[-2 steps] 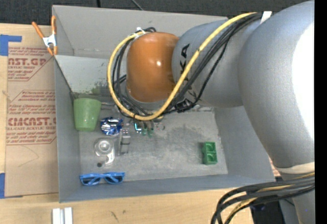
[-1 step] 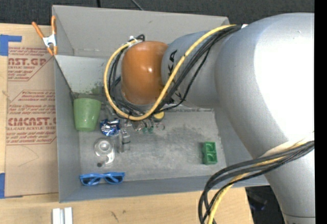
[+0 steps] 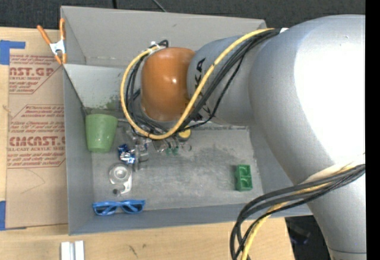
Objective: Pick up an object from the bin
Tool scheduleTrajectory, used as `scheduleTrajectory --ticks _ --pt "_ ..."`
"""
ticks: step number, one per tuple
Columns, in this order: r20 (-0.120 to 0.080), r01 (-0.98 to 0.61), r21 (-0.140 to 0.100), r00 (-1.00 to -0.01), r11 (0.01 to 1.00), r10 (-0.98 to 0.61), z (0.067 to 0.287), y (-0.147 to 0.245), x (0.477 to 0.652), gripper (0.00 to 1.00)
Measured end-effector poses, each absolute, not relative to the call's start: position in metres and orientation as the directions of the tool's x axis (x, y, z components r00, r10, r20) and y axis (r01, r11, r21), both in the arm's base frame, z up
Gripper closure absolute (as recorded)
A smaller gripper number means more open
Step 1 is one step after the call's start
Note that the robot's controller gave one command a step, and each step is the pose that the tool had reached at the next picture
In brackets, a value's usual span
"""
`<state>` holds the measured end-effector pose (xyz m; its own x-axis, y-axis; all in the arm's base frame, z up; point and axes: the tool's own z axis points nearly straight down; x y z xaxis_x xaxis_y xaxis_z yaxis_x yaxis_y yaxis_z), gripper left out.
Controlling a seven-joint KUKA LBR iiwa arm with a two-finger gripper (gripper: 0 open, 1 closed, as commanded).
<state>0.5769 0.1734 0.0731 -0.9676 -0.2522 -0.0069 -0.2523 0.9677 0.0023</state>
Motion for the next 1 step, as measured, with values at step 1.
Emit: scheduleTrajectory --ticks 1 --pt "-0.005 -0.756 -0.002 -0.654 0.655 -0.756 0.1458 0.1638 0.5428 1.0"
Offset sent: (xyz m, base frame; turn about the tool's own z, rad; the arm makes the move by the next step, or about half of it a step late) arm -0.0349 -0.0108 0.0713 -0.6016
